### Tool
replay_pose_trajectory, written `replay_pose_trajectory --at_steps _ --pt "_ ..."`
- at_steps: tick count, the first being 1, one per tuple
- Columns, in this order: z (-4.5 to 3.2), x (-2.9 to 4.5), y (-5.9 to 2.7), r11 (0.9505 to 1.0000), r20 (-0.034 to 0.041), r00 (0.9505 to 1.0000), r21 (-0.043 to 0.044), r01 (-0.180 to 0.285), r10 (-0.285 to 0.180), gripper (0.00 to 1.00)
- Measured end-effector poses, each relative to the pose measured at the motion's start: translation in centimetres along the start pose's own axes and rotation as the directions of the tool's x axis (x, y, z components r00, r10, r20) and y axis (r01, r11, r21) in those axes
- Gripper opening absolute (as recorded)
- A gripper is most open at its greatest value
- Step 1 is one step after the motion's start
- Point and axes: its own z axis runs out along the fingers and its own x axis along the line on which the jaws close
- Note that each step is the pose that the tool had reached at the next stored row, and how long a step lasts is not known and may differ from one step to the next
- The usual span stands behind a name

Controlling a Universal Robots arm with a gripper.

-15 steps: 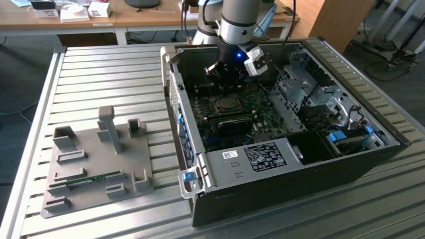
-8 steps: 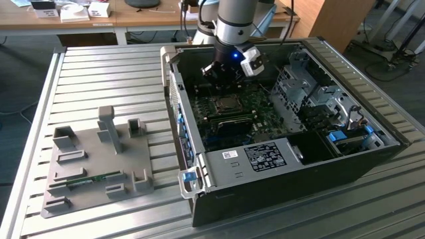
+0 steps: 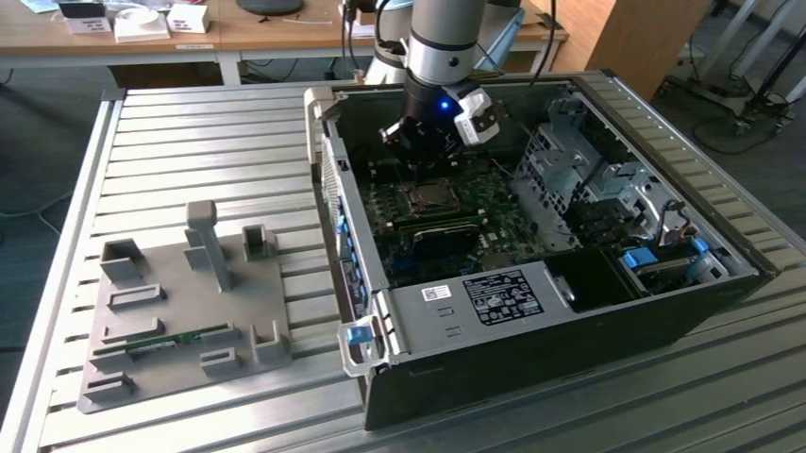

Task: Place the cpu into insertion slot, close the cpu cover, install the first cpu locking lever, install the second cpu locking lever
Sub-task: 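Install the first cpu locking lever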

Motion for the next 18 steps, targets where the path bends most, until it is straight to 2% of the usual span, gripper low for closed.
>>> replay_pose_trajectory --at_steps 8,18 --pt "-0.01 0.5 0.0 1.0 0.0 1.0 0.0 0.0 0.0 0.11" --pt "-0.01 0.58 0.0 1.0 0.0 1.0 0.0 0.0 0.0 0.11"
